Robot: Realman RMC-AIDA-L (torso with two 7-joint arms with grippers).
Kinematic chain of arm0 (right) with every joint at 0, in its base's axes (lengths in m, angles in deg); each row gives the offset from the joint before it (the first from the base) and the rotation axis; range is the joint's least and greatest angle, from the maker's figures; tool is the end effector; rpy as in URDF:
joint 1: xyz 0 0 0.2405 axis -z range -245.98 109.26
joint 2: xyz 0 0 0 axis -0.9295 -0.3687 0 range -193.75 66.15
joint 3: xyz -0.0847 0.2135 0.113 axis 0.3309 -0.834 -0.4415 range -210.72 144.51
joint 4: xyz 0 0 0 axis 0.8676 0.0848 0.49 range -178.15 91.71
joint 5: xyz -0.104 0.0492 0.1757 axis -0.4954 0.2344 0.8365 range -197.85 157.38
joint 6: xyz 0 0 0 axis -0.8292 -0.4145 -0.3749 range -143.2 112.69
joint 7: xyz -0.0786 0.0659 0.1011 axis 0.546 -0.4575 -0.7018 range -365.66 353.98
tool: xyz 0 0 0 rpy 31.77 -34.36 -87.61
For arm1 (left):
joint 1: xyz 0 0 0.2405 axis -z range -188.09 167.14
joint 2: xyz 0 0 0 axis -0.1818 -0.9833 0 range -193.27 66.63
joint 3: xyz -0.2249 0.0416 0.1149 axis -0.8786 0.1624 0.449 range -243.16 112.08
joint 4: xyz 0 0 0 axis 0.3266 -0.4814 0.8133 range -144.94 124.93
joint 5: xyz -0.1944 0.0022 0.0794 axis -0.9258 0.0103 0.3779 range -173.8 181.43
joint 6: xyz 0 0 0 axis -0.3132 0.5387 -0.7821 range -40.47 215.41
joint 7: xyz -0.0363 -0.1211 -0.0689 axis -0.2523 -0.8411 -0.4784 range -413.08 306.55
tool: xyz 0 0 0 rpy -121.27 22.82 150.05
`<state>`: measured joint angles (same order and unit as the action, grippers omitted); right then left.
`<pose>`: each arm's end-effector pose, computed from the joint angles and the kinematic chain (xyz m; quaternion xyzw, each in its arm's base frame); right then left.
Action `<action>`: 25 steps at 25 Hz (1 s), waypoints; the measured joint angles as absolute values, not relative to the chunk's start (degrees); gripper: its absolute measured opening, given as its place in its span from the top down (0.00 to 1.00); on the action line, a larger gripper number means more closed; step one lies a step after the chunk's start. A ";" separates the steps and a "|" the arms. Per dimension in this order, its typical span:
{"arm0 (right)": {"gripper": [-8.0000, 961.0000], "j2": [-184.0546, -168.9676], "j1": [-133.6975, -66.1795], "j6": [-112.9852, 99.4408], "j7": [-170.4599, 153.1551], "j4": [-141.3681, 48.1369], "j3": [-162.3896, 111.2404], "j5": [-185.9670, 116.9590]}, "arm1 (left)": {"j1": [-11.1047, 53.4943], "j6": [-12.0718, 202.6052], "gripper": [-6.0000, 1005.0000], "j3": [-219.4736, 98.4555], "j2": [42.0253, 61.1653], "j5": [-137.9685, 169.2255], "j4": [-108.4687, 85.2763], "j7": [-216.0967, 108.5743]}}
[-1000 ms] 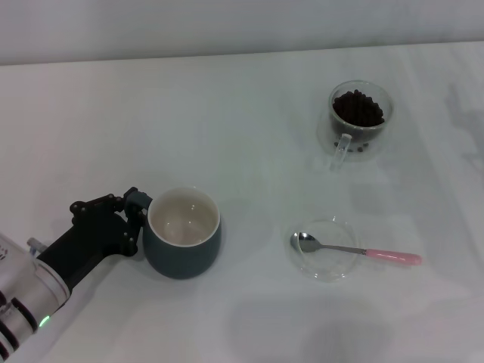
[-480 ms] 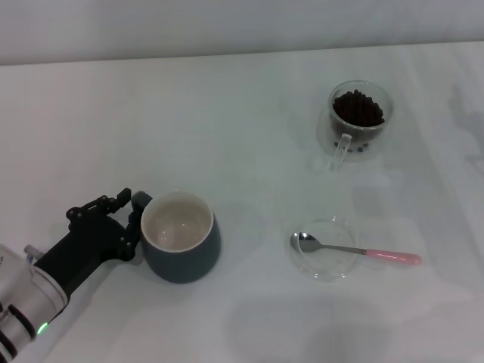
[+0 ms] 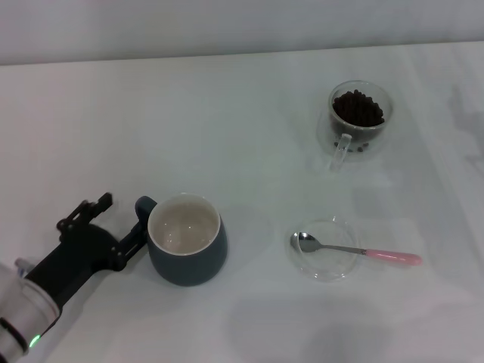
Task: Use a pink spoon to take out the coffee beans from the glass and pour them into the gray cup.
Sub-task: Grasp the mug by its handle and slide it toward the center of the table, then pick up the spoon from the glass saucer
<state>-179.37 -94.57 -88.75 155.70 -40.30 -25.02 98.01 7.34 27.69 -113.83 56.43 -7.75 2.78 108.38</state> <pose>0.3698 0.3244 0.0519 -0.5895 0.2764 0.3400 0.6786 -0.3222 0.2632 -0.0984 -0.8606 -0.2215 -0.2359 0.3932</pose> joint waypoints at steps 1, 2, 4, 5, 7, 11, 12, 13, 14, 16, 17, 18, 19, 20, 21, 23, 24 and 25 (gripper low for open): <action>0.29 -179.37 -94.59 -88.98 155.70 -40.28 -25.02 98.00 | 6.96 27.55 0.32 -113.94 56.40 -7.88 2.84 108.44; 0.29 -179.37 -94.58 -89.27 155.70 -40.27 -25.02 98.00 | 6.47 27.39 0.31 -114.06 56.37 -8.19 2.88 108.51; 0.29 -179.37 -94.54 -89.74 155.70 -40.18 -25.02 98.02 | 5.68 27.31 0.27 -114.14 56.27 -9.18 2.88 108.55; 0.29 -179.37 -94.52 -89.84 155.70 -40.14 -25.02 98.02 | 5.24 27.29 0.25 -114.15 56.24 -9.85 2.84 108.55; 0.29 -179.37 -94.51 -89.93 155.70 -40.04 -25.01 98.03 | 4.29 26.87 0.22 -114.15 56.19 -11.05 2.70 108.56; 0.29 -179.40 -94.23 -89.97 154.37 -39.94 -25.01 98.09 | 2.24 22.89 0.15 -114.14 56.09 -13.76 2.08 108.58; 0.29 -179.41 -93.96 -89.97 153.16 -40.01 -25.02 98.10 | 1.70 21.61 0.14 -114.15 56.06 -14.74 1.76 108.58; 0.29 -179.40 -93.71 -89.98 151.84 -40.09 -25.03 98.10 | 1.15 19.91 0.14 -114.15 56.05 -16.15 1.39 108.58; 0.29 -179.37 -93.38 -90.00 150.10 -40.19 -25.10 98.11 | 0.39 18.11 0.13 -114.13 56.05 -18.02 0.98 108.58; 0.29 -179.28 -92.66 -90.08 146.14 -40.32 -25.33 98.13 | -0.79 15.55 0.12 -114.14 56.04 -21.34 0.65 108.57; 0.29 -179.24 -92.13 -90.13 143.75 -40.34 -25.43 98.13 | -1.43 14.34 0.12 -114.15 56.03 -23.29 0.55 108.57; 0.29 -179.21 -91.57 -90.22 141.56 -40.35 -25.48 98.13 | -1.89 12.95 0.12 -114.15 56.03 -25.53 0.30 108.57; 0.29 -179.15 -90.79 -90.41 138.36 -40.47 -25.46 98.04 | -2.14 12.08 0.12 -114.14 56.04 -26.95 0.07 108.56; 0.29 -179.11 -89.99 -90.52 135.65 -40.65 -25.36 97.91 | -2.24 11.31 0.12 -114.15 56.03 -28.58 -0.21 108.56; 0.29 -179.05 -89.29 -90.60 133.00 -40.80 -25.20 97.59 | -2.22 10.90 0.12 -114.14 56.04 -30.40 -0.42 108.56; 0.29 -178.90 -87.73 -90.64 127.71 -41.13 -24.74 96.68 | -1.92 10.71 0.12 -114.15 56.03 -34.05 -0.54 108.46; 0.29 -178.83 -87.13 -90.70 125.75 -41.14 -24.49 96.20 | -1.70 10.83 0.12 -114.15 56.03 -35.68 -0.57 108.39; 0.29 -178.74 -86.50 -90.84 123.90 -41.14 -24.04 95.72 | -1.37 11.04 0.12 -114.15 56.03 -37.17 -0.59 108.35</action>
<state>-178.74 -86.50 -90.84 123.90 -41.14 -24.04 95.72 -1.37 11.04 -114.15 56.03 -37.17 -0.59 108.35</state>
